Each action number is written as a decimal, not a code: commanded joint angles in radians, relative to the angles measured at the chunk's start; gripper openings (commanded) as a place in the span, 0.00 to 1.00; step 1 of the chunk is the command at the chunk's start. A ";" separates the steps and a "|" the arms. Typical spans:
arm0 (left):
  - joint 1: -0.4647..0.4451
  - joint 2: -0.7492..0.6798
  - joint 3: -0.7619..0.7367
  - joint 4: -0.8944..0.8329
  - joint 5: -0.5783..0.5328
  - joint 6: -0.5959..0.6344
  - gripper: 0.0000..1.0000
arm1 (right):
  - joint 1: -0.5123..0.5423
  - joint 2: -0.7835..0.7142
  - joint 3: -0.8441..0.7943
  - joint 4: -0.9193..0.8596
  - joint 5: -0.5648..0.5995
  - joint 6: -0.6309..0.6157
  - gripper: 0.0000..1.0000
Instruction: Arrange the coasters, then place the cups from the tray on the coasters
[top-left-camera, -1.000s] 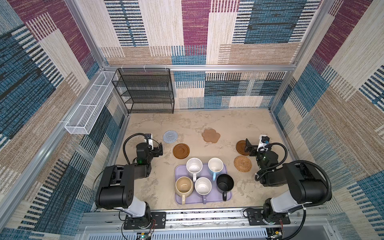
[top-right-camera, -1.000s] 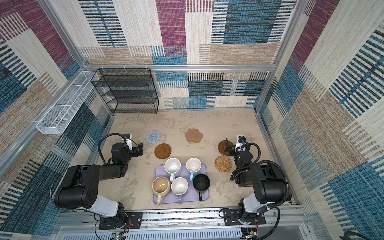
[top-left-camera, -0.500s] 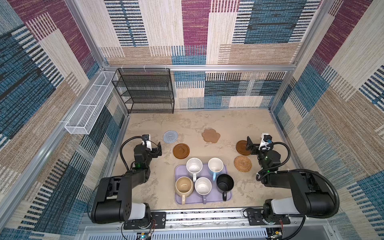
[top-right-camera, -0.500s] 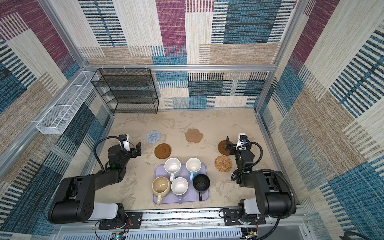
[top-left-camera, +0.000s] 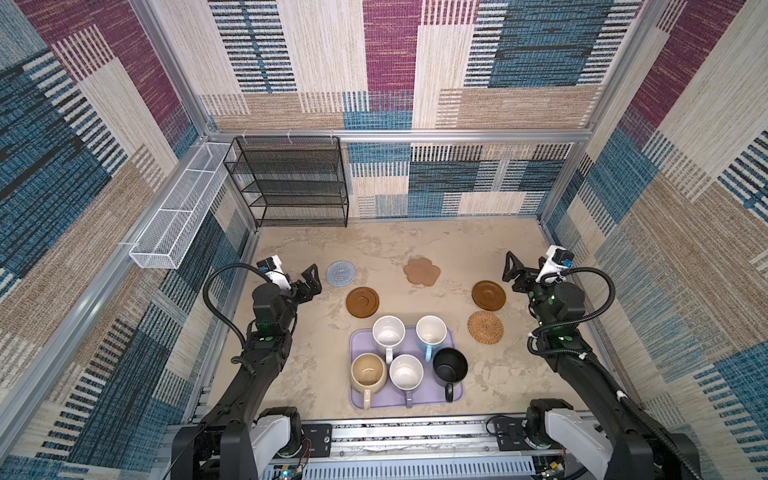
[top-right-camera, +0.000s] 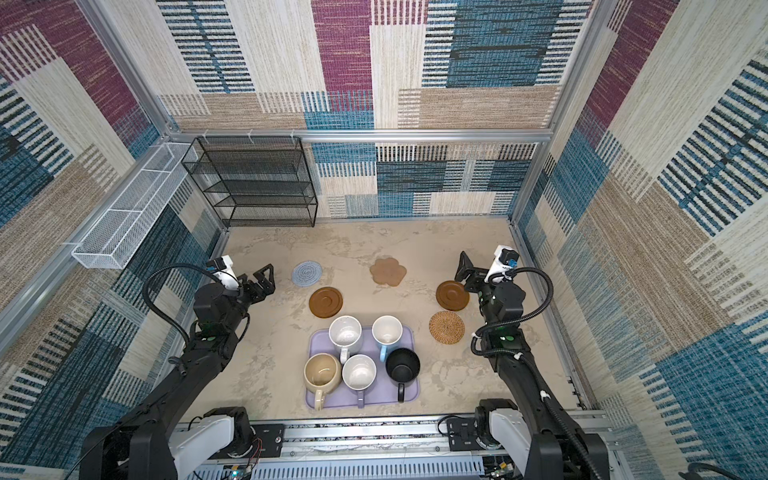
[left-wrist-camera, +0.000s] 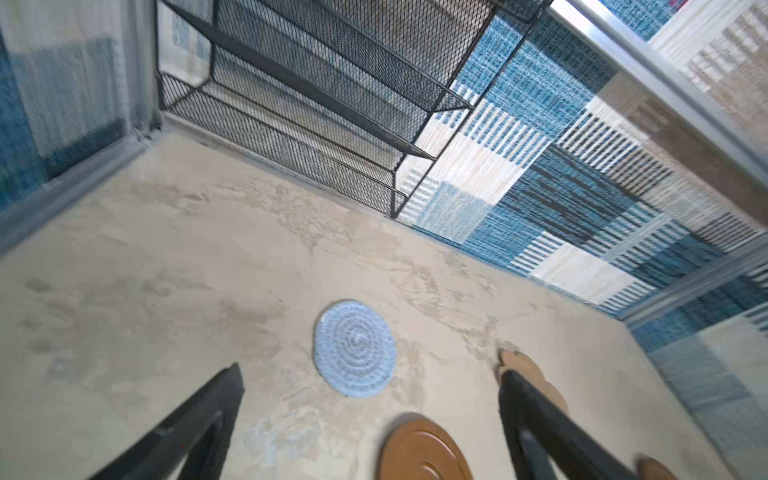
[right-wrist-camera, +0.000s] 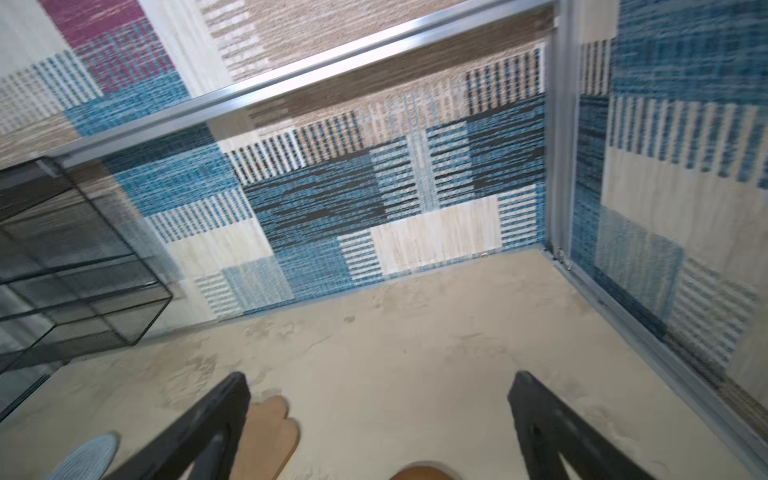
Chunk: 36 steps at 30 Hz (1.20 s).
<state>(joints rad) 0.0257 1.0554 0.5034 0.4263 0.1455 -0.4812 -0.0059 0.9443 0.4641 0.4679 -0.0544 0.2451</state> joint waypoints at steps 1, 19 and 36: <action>-0.025 0.020 0.071 -0.144 0.089 -0.143 0.99 | 0.004 -0.001 0.036 -0.137 -0.188 0.038 1.00; -0.272 0.575 0.580 -0.681 -0.339 0.067 0.91 | 0.315 0.366 0.323 -0.313 -0.173 -0.091 1.00; -0.210 0.997 0.982 -0.870 -0.365 0.099 0.70 | 0.494 0.612 0.495 -0.347 -0.153 -0.150 1.00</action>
<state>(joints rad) -0.1890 2.0193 1.4368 -0.3744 -0.1974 -0.4122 0.4828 1.5448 0.9466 0.1078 -0.2012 0.1005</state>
